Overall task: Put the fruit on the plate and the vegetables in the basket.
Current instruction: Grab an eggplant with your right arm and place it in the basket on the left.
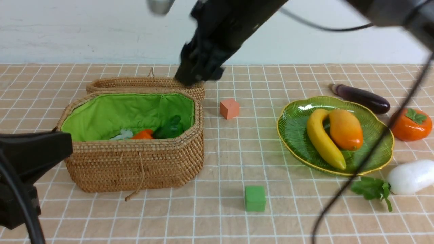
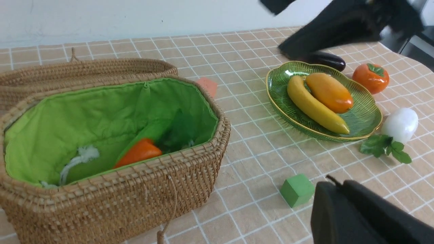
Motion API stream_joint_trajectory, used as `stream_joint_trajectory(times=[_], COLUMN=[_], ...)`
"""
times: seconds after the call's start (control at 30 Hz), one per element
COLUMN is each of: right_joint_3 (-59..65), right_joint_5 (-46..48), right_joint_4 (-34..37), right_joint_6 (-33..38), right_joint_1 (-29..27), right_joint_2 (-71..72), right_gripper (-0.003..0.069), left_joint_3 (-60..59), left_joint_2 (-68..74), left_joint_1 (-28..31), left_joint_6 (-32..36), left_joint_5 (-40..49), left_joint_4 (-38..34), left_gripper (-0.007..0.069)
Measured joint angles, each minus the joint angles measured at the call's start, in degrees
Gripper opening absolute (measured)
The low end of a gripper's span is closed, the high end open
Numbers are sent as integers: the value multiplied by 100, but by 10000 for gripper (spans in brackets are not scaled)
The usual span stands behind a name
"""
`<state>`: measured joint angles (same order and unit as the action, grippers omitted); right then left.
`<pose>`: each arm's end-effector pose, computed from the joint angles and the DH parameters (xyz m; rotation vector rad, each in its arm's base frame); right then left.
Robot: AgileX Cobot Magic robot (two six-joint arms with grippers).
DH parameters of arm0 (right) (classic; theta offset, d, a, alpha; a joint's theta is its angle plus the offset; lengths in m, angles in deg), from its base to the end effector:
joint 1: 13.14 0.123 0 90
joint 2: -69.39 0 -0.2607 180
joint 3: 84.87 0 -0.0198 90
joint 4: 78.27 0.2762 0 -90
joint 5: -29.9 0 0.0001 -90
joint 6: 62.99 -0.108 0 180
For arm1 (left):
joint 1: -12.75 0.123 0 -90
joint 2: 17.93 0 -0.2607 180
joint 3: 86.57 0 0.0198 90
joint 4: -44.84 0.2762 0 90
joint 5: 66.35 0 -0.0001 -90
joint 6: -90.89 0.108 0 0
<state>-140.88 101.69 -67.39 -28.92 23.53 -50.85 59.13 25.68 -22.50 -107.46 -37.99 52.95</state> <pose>0.3458 0.2816 0.4100 -1.3836 1.9214 0.2643 0.1518 -0.0984 0.3502 0.3451 1.8480 -0.5003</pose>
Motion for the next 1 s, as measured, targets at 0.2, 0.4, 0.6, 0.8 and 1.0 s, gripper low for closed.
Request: stream_joint_trajectory(times=[0.2,0.4,0.6,0.8,1.0], right_joint_3=[749,2885,3680,3059,1311], right_joint_5=[10,-11,-372,-786,-1292], right_joint_4=[-1788,-2327,-611,717,1125], right_joint_6=[-2140,-3290,-2803,-1470,-527], right_joint_1=[-487,-2440,-4212,-4843,-4859], right_joint_2=[919,1783,1227,87,-1409], right_gripper=[107,-11,105,323,485], left_joint_3=[0,0,0,0,0], left_joint_2=[0,0,0,0,125], left_joint_1=[0,0,0,0,0], left_joint_6=[661,1527,2255,2821,2908], left_joint_5=[-11,-16,-28,-28,-44], left_joint_4=[-500,-1232,-1748,-2074,-2116], left_gripper=[21,21,21,21,21])
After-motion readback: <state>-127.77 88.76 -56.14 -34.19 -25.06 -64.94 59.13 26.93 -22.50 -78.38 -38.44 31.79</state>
